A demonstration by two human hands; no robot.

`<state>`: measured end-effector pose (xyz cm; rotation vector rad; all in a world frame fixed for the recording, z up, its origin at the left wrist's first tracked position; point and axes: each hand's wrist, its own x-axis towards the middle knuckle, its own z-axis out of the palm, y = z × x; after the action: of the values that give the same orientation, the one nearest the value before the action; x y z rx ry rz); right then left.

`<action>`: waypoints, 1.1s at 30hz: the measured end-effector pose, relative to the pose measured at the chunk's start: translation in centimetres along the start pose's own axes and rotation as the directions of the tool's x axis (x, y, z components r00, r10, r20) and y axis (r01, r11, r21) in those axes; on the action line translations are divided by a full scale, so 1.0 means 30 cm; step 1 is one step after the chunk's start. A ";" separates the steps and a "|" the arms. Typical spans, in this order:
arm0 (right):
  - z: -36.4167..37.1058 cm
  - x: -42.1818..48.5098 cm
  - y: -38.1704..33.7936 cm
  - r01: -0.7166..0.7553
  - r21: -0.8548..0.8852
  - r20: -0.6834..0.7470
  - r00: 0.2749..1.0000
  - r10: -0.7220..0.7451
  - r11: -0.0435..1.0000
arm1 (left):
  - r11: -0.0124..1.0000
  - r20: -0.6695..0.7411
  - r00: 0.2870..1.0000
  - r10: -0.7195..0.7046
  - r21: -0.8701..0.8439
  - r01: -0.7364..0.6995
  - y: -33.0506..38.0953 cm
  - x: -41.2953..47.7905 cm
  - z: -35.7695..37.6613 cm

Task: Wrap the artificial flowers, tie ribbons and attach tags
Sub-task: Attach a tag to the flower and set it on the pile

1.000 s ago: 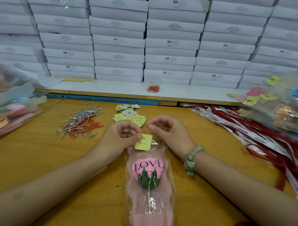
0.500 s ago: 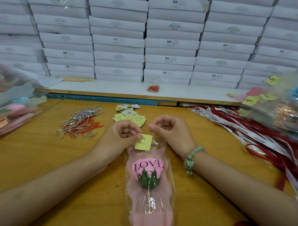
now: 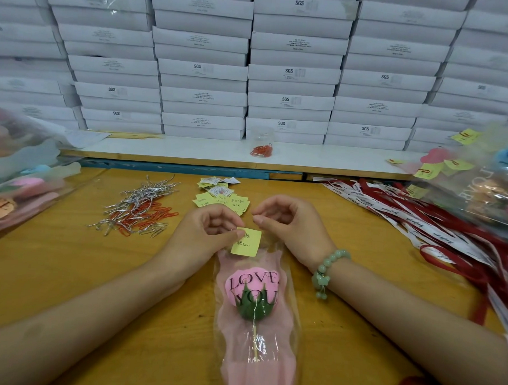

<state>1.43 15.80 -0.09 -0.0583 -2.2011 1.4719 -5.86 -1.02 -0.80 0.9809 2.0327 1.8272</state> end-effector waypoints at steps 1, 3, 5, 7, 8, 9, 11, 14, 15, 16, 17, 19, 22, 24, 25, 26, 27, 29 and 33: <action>0.000 -0.001 0.001 -0.002 0.007 -0.004 1.000 0.002 1.000 | 1.000 0.001 1.000 -0.002 0.004 0.002 0.000 0.000 0.000; -0.001 -0.002 0.003 -0.002 0.029 -0.003 1.000 0.003 1.000 | 1.000 0.001 1.000 -0.004 0.007 0.004 0.001 0.000 0.000; -0.001 0.000 0.005 0.000 0.054 0.016 1.000 -0.001 0.999 | 1.000 0.001 1.000 -0.003 0.006 0.003 0.001 -0.001 -0.001; -0.001 0.001 0.007 -0.001 0.065 0.036 0.999 -0.002 0.998 | 1.000 0.004 1.000 -0.001 0.007 0.001 0.002 -0.002 -0.001; -0.001 0.002 0.008 -0.003 0.069 0.042 0.999 0.000 0.998 | 1.000 0.005 1.000 -0.002 0.008 0.002 0.002 -0.002 -0.001; 0.000 0.003 0.008 -0.007 0.074 0.046 0.999 0.003 0.997 | 1.000 0.004 1.000 -0.003 0.008 0.003 0.002 -0.002 -0.001; 0.001 0.002 0.008 -0.015 0.094 0.045 0.999 0.011 0.995 | 1.000 0.001 1.000 -0.004 0.010 0.004 0.001 -0.001 0.000; 0.000 0.000 0.006 -0.024 0.129 0.029 0.999 0.021 0.991 | 1.000 -0.005 1.000 -0.007 0.013 0.007 0.000 -0.001 0.001; 0.000 -0.001 0.005 -0.027 0.141 0.024 0.999 0.024 0.990 | 1.000 -0.005 1.000 -0.008 0.012 0.009 0.000 -0.001 0.001; 0.000 -0.001 0.003 -0.032 0.150 0.022 0.999 0.029 0.988 | 1.000 -0.004 1.000 -0.009 0.011 0.009 0.000 -0.001 0.001; -0.001 -0.001 0.000 -0.037 0.156 0.021 0.999 0.034 0.987 | 1.000 -0.002 1.000 -0.007 0.010 0.007 0.000 -0.001 0.001; -0.002 -0.001 -0.002 -0.043 0.159 0.016 0.999 0.041 0.986 | 1.000 0.001 1.000 -0.004 0.009 0.004 0.001 0.000 0.000; -0.002 -0.003 -0.003 -0.039 0.149 0.001 0.999 0.039 0.988 | 1.000 0.002 1.000 -0.005 0.007 0.005 0.001 -0.001 0.001; -0.002 -0.001 0.001 -0.032 0.146 -0.009 0.999 0.034 0.989 | 1.000 0.000 1.000 -0.005 0.003 0.005 0.002 -0.002 0.003; -0.002 0.000 0.002 -0.030 0.144 -0.012 0.999 0.032 0.989 | 1.000 -0.001 1.000 -0.004 0.003 0.004 0.003 -0.001 0.003; -0.003 0.001 0.003 -0.028 0.137 -0.010 1.000 0.030 0.990 | 1.000 -0.001 1.000 -0.003 0.003 0.003 0.003 0.000 0.003; -0.004 0.001 0.003 -0.022 0.125 -0.004 1.000 0.023 0.992 | 1.000 -0.002 1.000 -0.003 0.003 0.004 0.003 0.000 0.003; -0.005 0.001 0.002 0.001 0.097 0.012 1.000 -0.002 0.995 | 1.000 -0.004 1.000 -0.010 -0.003 0.010 0.002 0.001 0.002; -0.006 -0.002 0.003 0.014 0.110 0.013 1.000 -0.016 0.994 | 1.000 -0.004 1.000 -0.021 -0.010 0.021 -0.001 0.001 0.001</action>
<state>1.53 15.97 -0.13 0.0047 -2.1224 1.5864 -5.87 -0.97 -0.84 0.9503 2.0272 1.8284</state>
